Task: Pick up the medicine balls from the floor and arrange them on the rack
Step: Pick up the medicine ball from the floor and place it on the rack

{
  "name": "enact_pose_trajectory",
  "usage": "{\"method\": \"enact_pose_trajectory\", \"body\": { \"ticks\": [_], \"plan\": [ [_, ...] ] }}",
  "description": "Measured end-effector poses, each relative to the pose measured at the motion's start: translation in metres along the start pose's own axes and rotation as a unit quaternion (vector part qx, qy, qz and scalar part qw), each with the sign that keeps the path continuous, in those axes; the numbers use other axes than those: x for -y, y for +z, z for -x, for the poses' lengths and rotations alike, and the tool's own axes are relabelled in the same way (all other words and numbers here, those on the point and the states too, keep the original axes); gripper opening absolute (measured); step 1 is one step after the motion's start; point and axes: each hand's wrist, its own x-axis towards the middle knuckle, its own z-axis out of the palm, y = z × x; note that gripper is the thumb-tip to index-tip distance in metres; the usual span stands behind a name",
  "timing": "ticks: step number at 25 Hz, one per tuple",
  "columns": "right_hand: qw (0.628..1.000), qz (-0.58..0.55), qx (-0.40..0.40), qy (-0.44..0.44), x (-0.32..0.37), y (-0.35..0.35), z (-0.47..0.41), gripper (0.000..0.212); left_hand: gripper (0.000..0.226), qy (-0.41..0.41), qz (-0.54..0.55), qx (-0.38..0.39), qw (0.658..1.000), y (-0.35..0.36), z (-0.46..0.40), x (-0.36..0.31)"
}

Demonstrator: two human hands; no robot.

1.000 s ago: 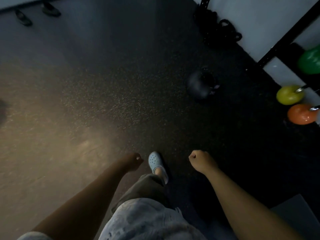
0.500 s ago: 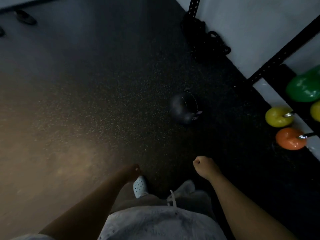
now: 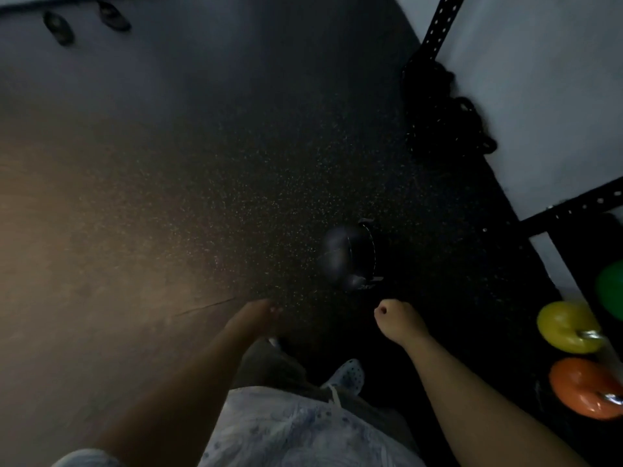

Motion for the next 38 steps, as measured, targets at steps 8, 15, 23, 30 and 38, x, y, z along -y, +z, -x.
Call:
{"method": "enact_pose_trajectory", "body": {
  "ticks": [8,15,23,30,38],
  "plan": [
    [1.000,-0.012,0.016,0.008,0.007,-0.085,-0.130,0.027,0.033,-0.014,0.058,0.026,0.998,-0.008,-0.130,-0.099],
    [0.993,-0.096,0.015,0.071,-0.018,-0.065,-0.327,0.029,0.034,-0.150,0.227,-0.015,0.962,0.050,-0.291,-0.128],
    [0.904,-0.371,0.021,0.213,-0.062,0.027,-0.532,0.065,0.077,-0.267,0.559,-0.094,0.779,0.136,-0.496,-0.109],
    [0.838,-0.510,0.036,0.190,-0.081,0.010,-0.528,0.064,0.063,-0.212,0.667,-0.103,0.706,0.141,-0.501,-0.130],
    [0.765,-0.608,-0.083,0.197,-0.100,-0.205,-0.353,0.070,0.107,-0.105,0.608,-0.018,0.787,-0.007,-0.379,-0.304]
  ]
}}
